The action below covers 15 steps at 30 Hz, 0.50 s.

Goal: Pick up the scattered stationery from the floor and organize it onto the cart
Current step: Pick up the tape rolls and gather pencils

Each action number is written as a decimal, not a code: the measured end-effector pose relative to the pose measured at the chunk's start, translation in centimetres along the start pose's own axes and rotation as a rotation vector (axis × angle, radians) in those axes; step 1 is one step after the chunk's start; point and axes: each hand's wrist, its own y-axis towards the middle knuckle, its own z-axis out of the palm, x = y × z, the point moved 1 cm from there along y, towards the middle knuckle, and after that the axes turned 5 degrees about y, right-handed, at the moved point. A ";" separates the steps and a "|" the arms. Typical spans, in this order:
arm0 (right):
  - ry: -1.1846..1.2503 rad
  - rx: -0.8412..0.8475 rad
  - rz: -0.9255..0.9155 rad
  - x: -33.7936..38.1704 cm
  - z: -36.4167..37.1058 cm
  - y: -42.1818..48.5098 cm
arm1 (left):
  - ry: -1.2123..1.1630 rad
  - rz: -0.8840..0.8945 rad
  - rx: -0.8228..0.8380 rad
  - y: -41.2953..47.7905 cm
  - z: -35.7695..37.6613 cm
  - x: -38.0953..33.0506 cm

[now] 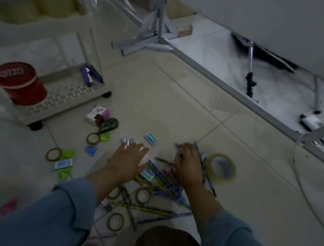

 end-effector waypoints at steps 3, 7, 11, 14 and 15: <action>-0.088 -0.029 0.252 -3.8 -1.8 -1.0 | -0.018 0.060 0.093 -0.6 1.1 -1.6; -0.177 0.069 0.334 -5.5 -3.1 -1.3 | -0.094 0.049 0.304 -1.7 2.9 -1.7; -0.065 -0.025 0.542 -5.8 -3.0 -0.6 | -0.049 0.034 0.375 -2.0 4.3 -0.8; 0.000 -0.111 0.619 -6.3 -2.8 -0.4 | -0.072 0.016 0.391 -1.9 4.8 -0.4; -0.001 -0.144 0.611 -6.3 -2.9 -0.4 | -0.084 0.013 0.391 -1.9 4.8 -0.3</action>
